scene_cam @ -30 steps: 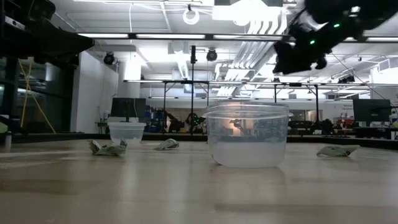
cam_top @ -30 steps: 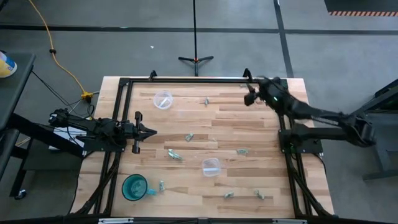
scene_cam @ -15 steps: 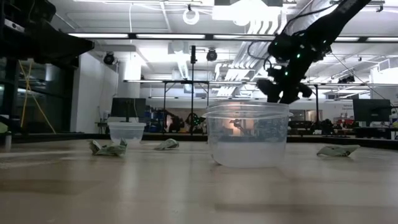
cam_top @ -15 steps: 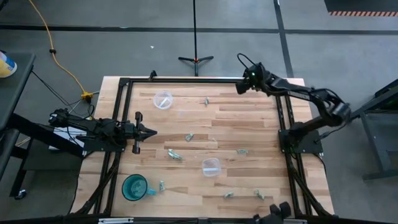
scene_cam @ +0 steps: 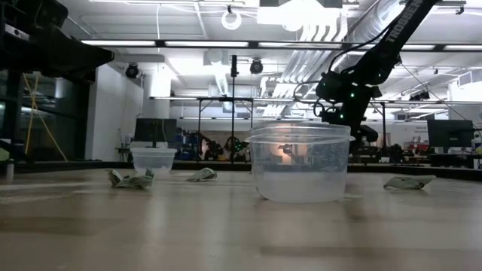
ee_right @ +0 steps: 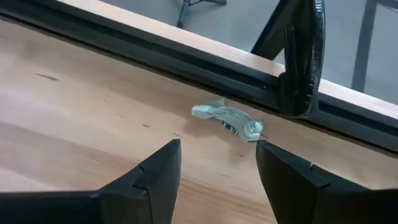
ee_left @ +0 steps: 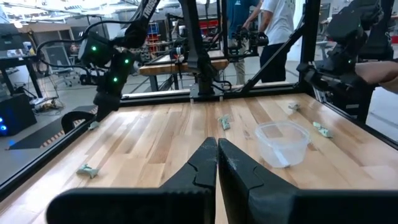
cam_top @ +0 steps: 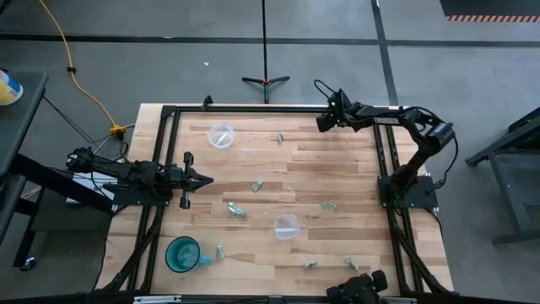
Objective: Pick and place Stevia / Truvia into bins
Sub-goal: Put the stevia packet into the bottom transparent container
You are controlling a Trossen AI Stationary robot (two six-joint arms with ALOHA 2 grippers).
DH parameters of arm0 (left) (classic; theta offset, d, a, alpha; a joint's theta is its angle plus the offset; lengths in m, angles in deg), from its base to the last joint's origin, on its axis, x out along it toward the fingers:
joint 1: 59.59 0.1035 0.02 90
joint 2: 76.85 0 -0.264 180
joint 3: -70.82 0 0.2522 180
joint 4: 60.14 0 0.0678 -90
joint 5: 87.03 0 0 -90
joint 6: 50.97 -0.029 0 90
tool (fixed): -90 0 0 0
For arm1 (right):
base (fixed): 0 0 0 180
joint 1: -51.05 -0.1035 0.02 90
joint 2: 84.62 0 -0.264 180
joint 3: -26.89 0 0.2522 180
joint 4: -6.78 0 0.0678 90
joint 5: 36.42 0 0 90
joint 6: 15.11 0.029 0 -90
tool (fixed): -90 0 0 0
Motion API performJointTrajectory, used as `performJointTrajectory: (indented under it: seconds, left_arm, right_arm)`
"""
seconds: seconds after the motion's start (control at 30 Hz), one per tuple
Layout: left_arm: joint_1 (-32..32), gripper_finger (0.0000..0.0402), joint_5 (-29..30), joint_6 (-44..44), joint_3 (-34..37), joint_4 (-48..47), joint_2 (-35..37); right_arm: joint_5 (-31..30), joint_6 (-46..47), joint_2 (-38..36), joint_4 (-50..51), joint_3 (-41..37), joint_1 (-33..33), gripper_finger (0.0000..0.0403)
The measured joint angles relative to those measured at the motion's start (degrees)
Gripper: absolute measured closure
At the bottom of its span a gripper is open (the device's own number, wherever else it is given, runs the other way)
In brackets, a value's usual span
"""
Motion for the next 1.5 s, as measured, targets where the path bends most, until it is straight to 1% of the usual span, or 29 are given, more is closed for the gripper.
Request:
performJointTrajectory:
  seconds: [0.17, 0.27, 0.67, 0.9, 0.97, 1.07, 1.4, 1.43, 1.5]
  left_arm:
    - [0.02, 0.0353, -0.01, 0.01, -0.01, 0.02, 0.0]
    - [0.0, 0.0353, -0.05, 0.42, 0.02, 0.09, 0.0]
    - [0.02, 0.0353, -0.26, 1.4, 0.01, 0.04, 0.0]
    - [0.02, 0.0353, -0.21, 1.42, 0.02, 0.04, 0.0]
    - [0.02, 0.0353, -0.19, 1.42, 0.01, 0.04, 0.0]
    - [0.02, 0.0353, -0.17, 1.42, -0.01, 0.04, 0.0]
    - [0.02, 0.0353, -0.11, 1.44, 0.02, 0.04, 0.0]
    - [0.02, 0.0353, -0.04, 1.44, 0.01, 0.04, 0.0]
    - [0.02, 0.0353, 0.13, 1.44, 0.02, 0.04, 0.0]
  right_arm:
    - [-2.72, 0.32, 1.53, -0.98, 0.0, 0.51, 0.0204]
    - [-3.0, 0.39, 2.73, -1.4, -0.01, 1.37, 0.0203]
    - [-0.95, 1.93, 6.66, -6.49, -0.02, 4.08, 0.0204]
    - [-0.27, 1.95, 6.97, -7.1, -0.02, 4.45, 0.0211]
    - [0.0, 1.93, 6.99, -7.36, -0.02, 4.54, 0.0223]
    - [0.26, 1.93, 7.01, -7.48, -0.02, 4.58, 0.0252]
    - [1.17, 1.51, 7.04, -7.78, -0.02, 4.86, 0.0386]
    - [1.39, 1.38, 7.04, -7.82, -0.02, 4.84, 0.0393]
    - [2.57, 0.87, 7.04, -7.97, -0.02, 4.85, 0.0394]
